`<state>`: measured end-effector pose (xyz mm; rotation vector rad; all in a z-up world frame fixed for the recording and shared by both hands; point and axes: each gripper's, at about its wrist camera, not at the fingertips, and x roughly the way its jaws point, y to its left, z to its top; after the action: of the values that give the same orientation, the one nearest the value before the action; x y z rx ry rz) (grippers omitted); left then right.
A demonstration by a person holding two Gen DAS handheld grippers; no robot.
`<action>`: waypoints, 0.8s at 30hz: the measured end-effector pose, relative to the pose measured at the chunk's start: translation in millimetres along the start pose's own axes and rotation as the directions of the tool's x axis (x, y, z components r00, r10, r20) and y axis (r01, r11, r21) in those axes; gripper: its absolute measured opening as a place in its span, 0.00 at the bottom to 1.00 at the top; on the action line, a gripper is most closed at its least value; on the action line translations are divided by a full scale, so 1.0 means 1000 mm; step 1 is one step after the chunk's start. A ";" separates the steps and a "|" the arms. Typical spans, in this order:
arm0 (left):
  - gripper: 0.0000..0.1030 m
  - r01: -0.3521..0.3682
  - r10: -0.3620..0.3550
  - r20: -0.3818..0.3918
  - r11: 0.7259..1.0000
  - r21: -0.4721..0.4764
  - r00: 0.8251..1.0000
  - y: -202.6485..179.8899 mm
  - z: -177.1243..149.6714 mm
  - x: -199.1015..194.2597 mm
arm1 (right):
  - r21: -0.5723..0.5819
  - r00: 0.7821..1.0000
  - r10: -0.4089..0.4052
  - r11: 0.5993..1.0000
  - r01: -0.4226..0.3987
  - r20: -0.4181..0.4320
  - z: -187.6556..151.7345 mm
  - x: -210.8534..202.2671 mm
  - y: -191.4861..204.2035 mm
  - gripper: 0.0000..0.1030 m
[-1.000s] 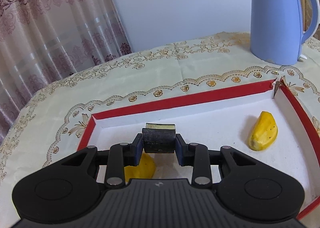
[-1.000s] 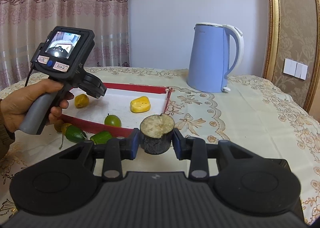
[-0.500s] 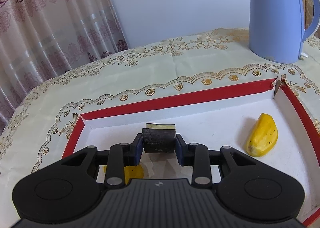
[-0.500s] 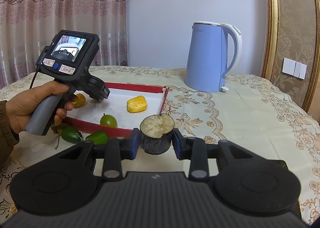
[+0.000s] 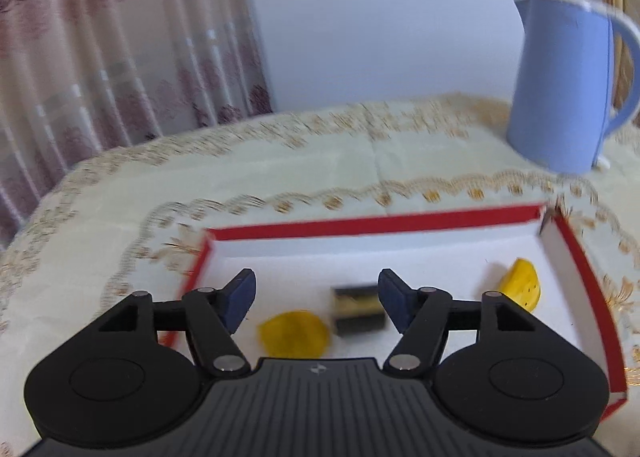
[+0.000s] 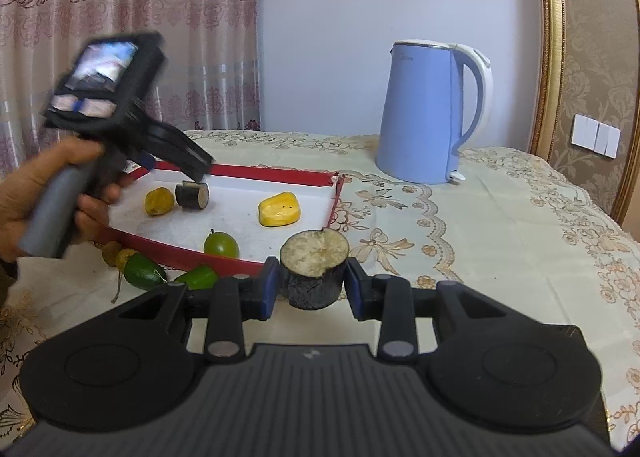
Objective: Organize fruits
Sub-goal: 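Lower the dark eggplant piece into the tray and open the left gripper, then lower the white-faced eggplant piece into the tray and open the right gripper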
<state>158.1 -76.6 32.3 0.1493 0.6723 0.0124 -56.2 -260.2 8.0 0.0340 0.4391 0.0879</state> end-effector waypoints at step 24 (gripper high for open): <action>0.70 -0.025 0.026 0.008 0.995 -0.095 1.000 0.096 -0.112 -0.097 | -0.133 0.999 0.040 0.990 -0.044 -0.033 0.071 0.112 0.024 0.32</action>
<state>16.1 27.3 19.2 0.0663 0.6593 0.0679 72.8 -227.3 26.5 -0.0898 0.4615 0.1594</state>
